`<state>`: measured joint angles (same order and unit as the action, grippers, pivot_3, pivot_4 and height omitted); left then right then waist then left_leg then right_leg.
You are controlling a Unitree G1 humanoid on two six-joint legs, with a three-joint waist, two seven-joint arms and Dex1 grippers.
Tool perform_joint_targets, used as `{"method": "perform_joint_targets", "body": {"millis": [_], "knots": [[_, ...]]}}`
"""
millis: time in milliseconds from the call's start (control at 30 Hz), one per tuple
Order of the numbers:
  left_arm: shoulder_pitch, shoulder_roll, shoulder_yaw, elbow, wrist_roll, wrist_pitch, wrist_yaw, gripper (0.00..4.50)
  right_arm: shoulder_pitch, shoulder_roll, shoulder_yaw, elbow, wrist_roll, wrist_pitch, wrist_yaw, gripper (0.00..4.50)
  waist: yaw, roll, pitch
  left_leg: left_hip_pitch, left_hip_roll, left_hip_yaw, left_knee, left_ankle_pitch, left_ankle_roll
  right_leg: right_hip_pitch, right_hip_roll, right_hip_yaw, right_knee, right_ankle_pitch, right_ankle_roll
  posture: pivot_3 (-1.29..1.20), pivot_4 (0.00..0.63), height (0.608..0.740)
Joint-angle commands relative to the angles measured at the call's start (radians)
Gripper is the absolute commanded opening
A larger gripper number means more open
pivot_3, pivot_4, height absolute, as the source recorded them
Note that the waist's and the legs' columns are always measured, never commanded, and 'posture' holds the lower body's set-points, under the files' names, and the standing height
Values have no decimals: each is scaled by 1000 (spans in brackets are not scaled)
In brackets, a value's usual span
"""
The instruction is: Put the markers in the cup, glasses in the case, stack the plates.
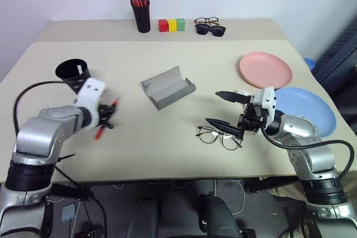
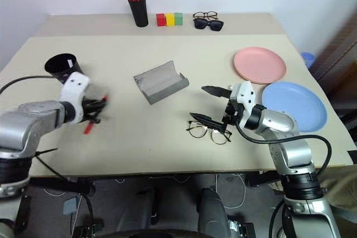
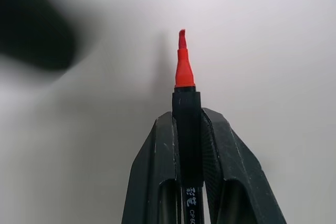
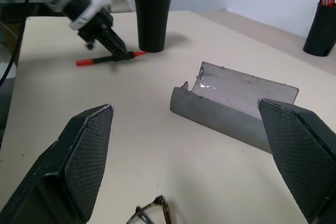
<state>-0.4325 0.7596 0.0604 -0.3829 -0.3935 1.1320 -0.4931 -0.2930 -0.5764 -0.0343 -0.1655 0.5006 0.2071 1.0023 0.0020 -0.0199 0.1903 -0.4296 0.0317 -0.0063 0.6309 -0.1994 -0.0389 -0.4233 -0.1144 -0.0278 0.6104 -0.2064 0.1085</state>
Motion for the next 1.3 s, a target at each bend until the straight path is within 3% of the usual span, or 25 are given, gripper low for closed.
{"method": "perform_joint_targets", "body": {"millis": [33,100,233,467,967,1300], "knots": [[-9,-51,2,-161,49,-245,27,50,-20,2,-14,-39,1,-1,-20,4500,5,1,0,0,0,1,0,0,0,0,0,0,-1,0,0,0,150,740],[-40,-138,25,-128,132,-457,126,50,-33,9,-13,-32,-7,-5,-33,4500,9,1,0,0,0,1,0,0,0,0,0,1,-1,0,-1,0,150,740],[-150,-339,121,77,307,-763,487,50,-64,38,-12,-25,20,-3,-39,4500,10,0,0,0,0,1,1,0,1,1,0,1,0,0,-1,0,150,740],[-263,-367,148,469,531,-1120,795,50,-126,123,-8,-26,84,-28,-9,4500,10,0,0,2,0,1,0,0,1,2,1,0,1,2,4,0,150,740],[-248,-335,176,718,607,-1266,940,50,-134,164,20,33,50,-88,30,4500,10,0,0,2,0,1,0,0,1,2,1,0,1,3,5,0,150,740],[-251,-378,150,817,604,-1317,963,50,-116,158,15,28,44,-93,26,4500,10,0,0,2,0,1,0,0,0,2,1,0,1,3,5,0,150,740]]}}
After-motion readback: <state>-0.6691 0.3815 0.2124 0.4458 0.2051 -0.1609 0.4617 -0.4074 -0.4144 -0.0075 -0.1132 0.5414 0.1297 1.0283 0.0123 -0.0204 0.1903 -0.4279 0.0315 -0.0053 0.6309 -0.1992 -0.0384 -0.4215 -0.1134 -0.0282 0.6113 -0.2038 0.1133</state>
